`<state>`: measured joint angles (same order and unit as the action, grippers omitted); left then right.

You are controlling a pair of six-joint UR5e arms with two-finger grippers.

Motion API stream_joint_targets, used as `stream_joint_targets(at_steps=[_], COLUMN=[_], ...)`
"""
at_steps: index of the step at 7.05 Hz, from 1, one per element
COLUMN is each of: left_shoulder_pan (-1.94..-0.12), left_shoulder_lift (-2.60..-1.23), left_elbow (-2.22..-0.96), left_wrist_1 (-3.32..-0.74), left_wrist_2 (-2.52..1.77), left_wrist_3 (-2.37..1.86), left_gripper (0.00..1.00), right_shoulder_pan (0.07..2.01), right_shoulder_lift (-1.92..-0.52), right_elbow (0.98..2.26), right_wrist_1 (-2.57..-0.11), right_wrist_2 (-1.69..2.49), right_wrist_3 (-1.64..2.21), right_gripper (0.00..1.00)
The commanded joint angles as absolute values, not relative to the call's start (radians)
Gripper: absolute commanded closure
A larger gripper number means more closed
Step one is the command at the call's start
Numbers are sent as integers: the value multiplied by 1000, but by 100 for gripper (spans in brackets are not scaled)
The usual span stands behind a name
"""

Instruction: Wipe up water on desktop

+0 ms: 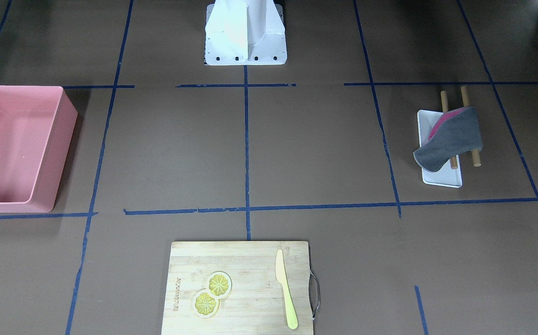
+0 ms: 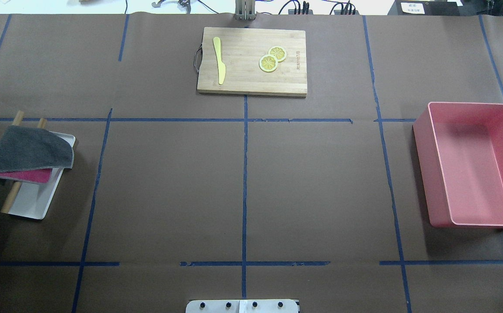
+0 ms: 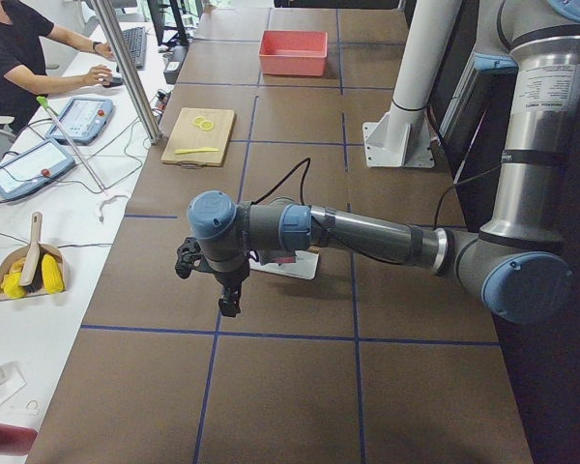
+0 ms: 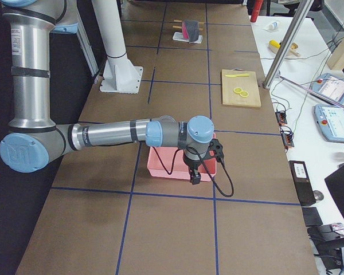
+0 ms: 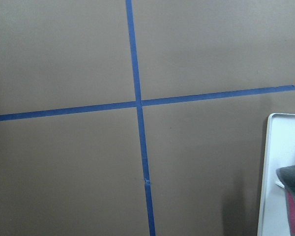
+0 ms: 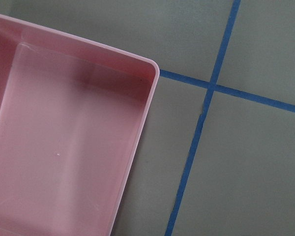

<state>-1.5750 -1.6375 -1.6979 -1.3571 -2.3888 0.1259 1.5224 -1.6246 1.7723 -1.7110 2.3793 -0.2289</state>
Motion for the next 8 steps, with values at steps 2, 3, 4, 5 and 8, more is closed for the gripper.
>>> stream_joint_targets(at_steps=[2,3,4,5,8], left_shoulder_pan=[-1568,-1566,-1566,-1566,-1566], left_shoulder_lift=[-1609,-1599,-1600,-1598,-1576], left_elbow=[-1732,-1733,-1738,-1743,-1763], left_wrist_1=[-1336,-1336,-1341,-1342,-1351], left_wrist_2=[-2376,-2378,-2385,-2390,-2388], left_wrist_3=[120,120,120,120,121], left_gripper=[0,0,0,0,0], right_shoulder_pan=[1522,1520,1522,1520,1513], right_shoulder_lift=[-1626,-1626,-1628,-1628,-1628], right_elbow=[1769,1757,1756,1756,1756], right_wrist_1=[-1710,-1709,-1686,-1672,-1671], right_wrist_2=[2390,2393,2396,2396,2395], right_wrist_3=[-216,-216,-216,-221,-227], right_gripper=[0,0,0,0,0])
